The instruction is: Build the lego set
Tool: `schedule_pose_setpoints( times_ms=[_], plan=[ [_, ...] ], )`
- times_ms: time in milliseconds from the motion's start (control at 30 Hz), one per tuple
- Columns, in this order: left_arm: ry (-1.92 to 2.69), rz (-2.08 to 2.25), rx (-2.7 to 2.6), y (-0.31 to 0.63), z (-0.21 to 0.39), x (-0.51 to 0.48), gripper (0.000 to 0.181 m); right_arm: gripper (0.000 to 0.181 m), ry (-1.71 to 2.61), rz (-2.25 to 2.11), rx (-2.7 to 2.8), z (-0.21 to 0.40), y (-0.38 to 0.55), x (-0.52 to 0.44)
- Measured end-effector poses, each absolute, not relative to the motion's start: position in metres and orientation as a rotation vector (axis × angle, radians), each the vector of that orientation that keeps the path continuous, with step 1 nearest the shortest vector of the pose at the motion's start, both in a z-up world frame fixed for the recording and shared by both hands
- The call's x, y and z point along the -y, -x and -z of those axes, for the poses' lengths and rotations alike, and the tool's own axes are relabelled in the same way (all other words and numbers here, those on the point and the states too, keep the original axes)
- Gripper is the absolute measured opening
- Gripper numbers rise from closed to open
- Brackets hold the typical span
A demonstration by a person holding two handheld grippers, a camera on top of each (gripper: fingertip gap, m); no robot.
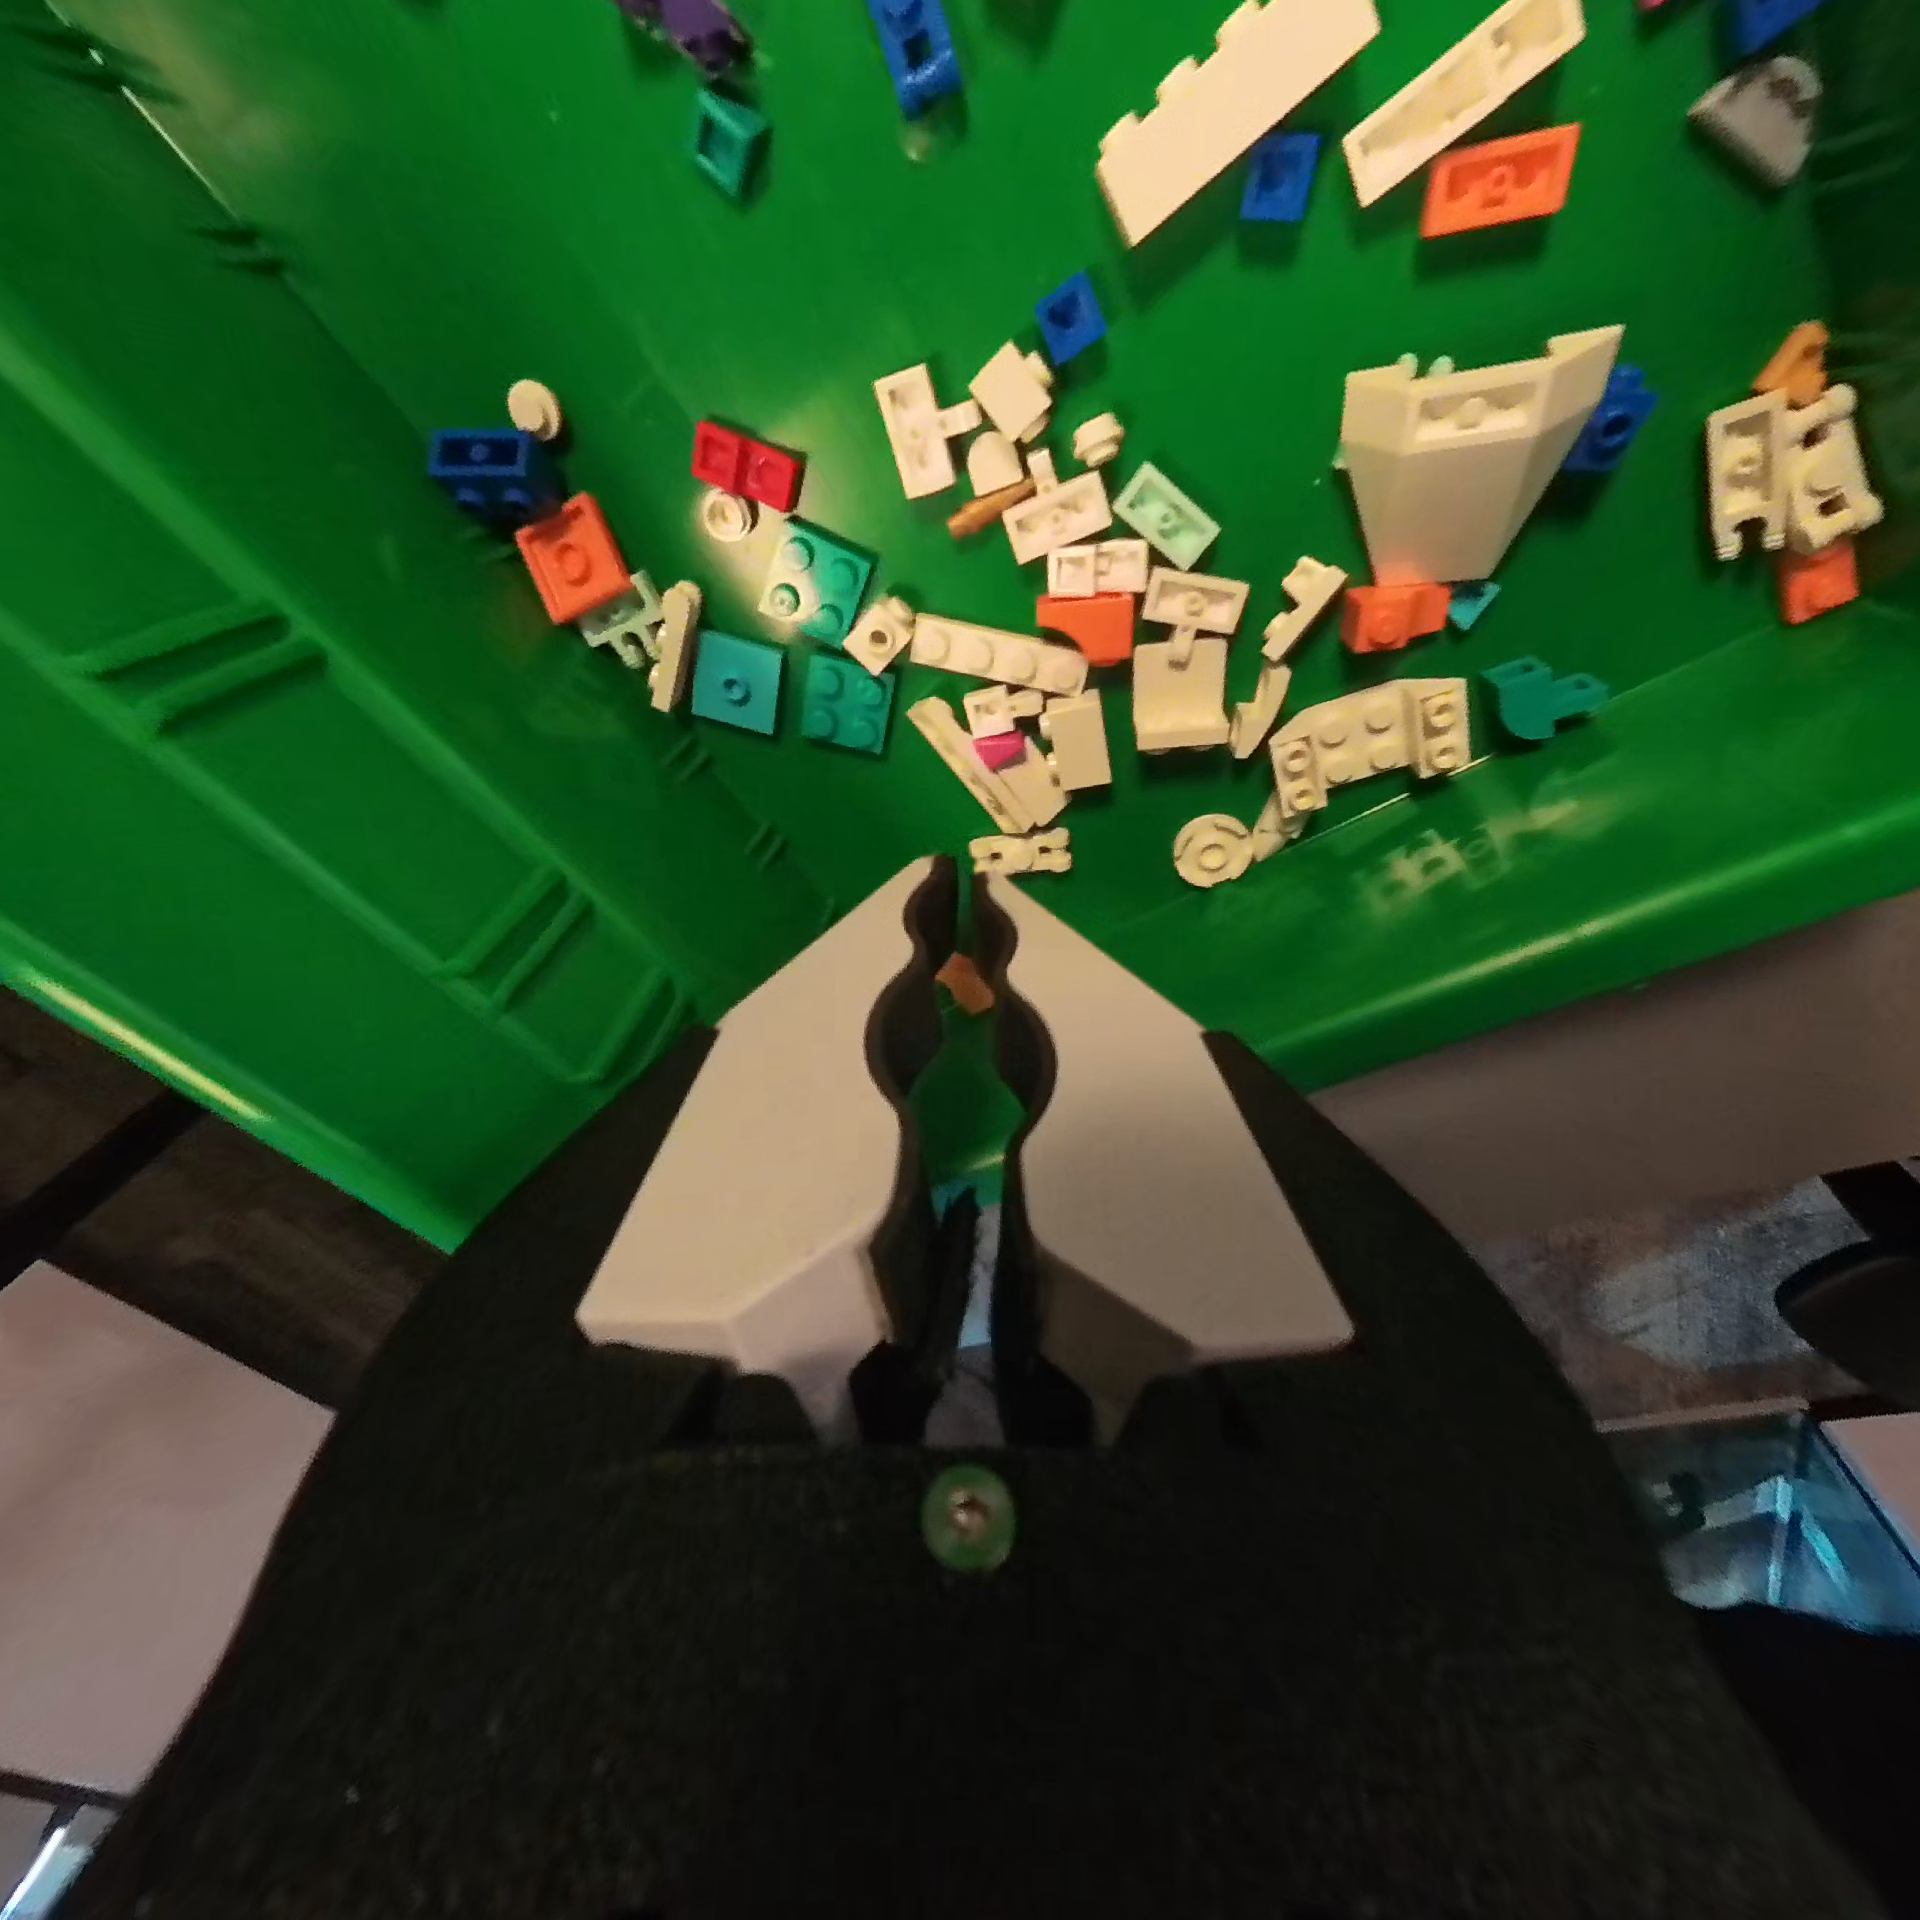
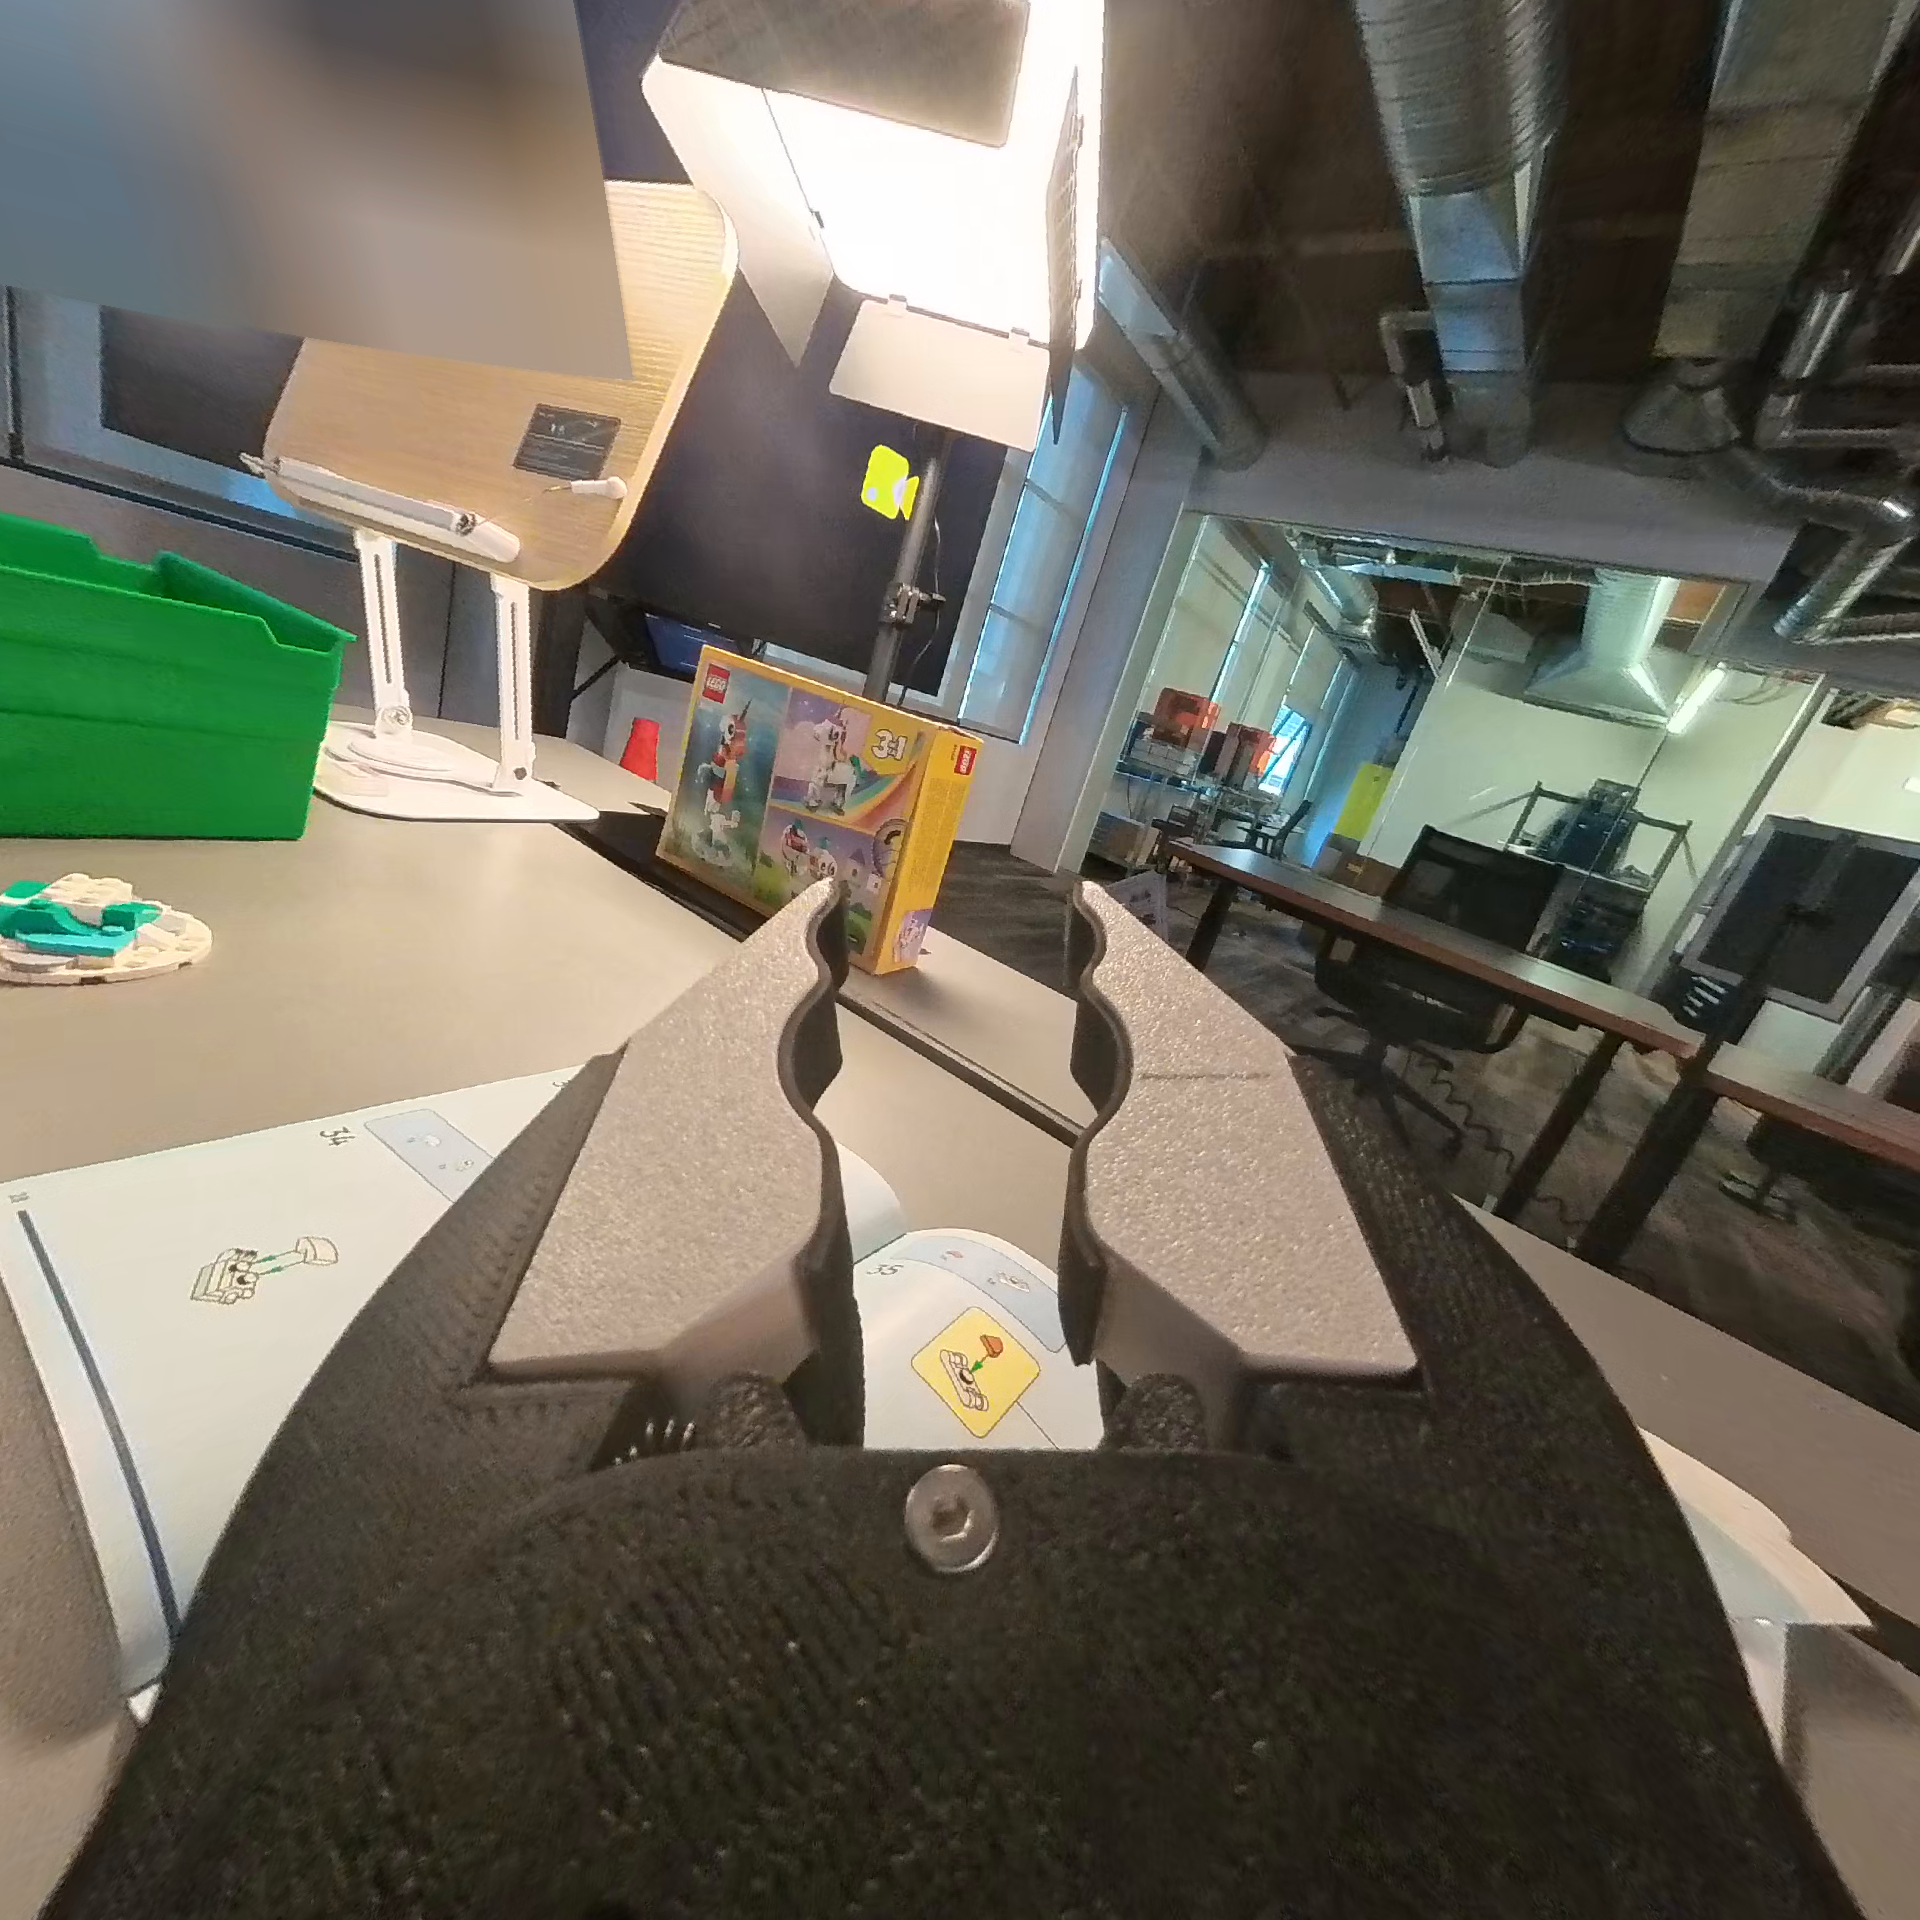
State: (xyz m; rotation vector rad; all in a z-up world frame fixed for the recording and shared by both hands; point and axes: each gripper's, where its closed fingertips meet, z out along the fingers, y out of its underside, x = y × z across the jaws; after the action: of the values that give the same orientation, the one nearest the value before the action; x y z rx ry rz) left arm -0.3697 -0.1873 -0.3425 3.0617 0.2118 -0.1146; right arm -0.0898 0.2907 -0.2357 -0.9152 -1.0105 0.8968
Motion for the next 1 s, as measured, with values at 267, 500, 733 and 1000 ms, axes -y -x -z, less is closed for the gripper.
schedule_pose_setpoints(
  times_ms=[267, 500, 733, 1000],
  plan=[
    [-3.04, 0.119, -0.207, 0.369, 0.348, 0.188, 0.009, 0.04, 0.909, -0.889, 1.02, 0.236, 0.09, -0.289],
    [-3.216, 0.021, -0.042, 0.353, 0.343, 0.159, 0.008, 0.04, 0.904, -0.884, 1.027, 0.237, 0.091, -0.288],
    [-3.224, 0.126, 0.048, 0.358, 0.353, 0.15, 0.007, 0.04, 0.898, -0.879, 1.035, 0.237, 0.092, -0.287],
    [-3.271, 0.046, -0.078, 0.359, 0.356, 0.148, 0.004, 0.04, 0.898, -0.876, 1.037, 0.238, 0.092, -0.286]
  ],
)
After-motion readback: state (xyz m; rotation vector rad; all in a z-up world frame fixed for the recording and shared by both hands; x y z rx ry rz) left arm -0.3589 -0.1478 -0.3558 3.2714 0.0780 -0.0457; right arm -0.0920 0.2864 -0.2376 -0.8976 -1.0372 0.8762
